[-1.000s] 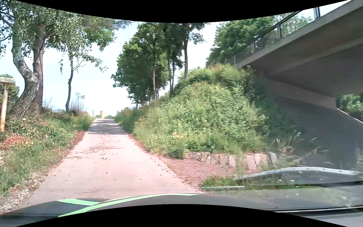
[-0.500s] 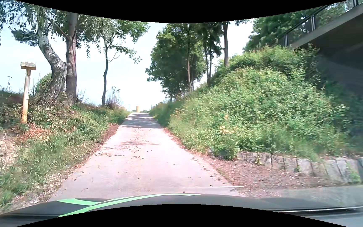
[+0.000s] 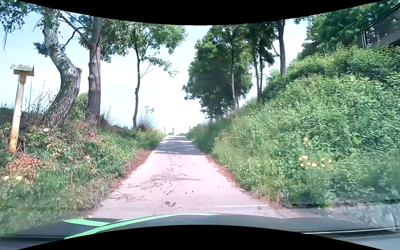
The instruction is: Follow the waypoints while adhering to traffic rules and regulations
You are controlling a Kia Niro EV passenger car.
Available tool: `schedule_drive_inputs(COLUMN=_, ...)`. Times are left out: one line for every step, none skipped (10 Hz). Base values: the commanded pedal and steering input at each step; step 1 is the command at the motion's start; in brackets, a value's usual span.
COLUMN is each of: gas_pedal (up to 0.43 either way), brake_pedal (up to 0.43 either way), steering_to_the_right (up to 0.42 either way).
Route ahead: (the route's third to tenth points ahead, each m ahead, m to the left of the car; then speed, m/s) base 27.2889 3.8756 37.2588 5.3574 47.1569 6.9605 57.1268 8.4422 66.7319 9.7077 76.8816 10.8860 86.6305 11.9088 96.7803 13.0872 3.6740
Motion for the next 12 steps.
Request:
schedule_drive_inputs(gas_pedal=0.26, brake_pedal=0.0, steering_to_the_right=-0.191)
schedule_drive_inputs(gas_pedal=0.26, brake_pedal=0.0, steering_to_the_right=-0.168)
schedule_drive_inputs(gas_pedal=0.28, brake_pedal=0.0, steering_to_the_right=-0.141)
schedule_drive_inputs(gas_pedal=0.299, brake_pedal=0.0, steering_to_the_right=-0.118)
schedule_drive_inputs(gas_pedal=0.299, brake_pedal=0.0, steering_to_the_right=-0.098)
schedule_drive_inputs(gas_pedal=0.299, brake_pedal=0.0, steering_to_the_right=-0.072)
schedule_drive_inputs(gas_pedal=0.339, brake_pedal=0.0, steering_to_the_right=-0.049)
schedule_drive_inputs(gas_pedal=0.358, brake_pedal=0.0, steering_to_the_right=-0.032)
schedule_drive_inputs(gas_pedal=0.358, brake_pedal=0.0, steering_to_the_right=-0.028)
schedule_drive_inputs(gas_pedal=0.37, brake_pedal=0.0, steering_to_the_right=-0.021)
schedule_drive_inputs(gas_pedal=0.37, brake_pedal=0.0, steering_to_the_right=-0.018)
schedule_drive_inputs(gas_pedal=0.37, brake_pedal=0.0, steering_to_the_right=-0.019)
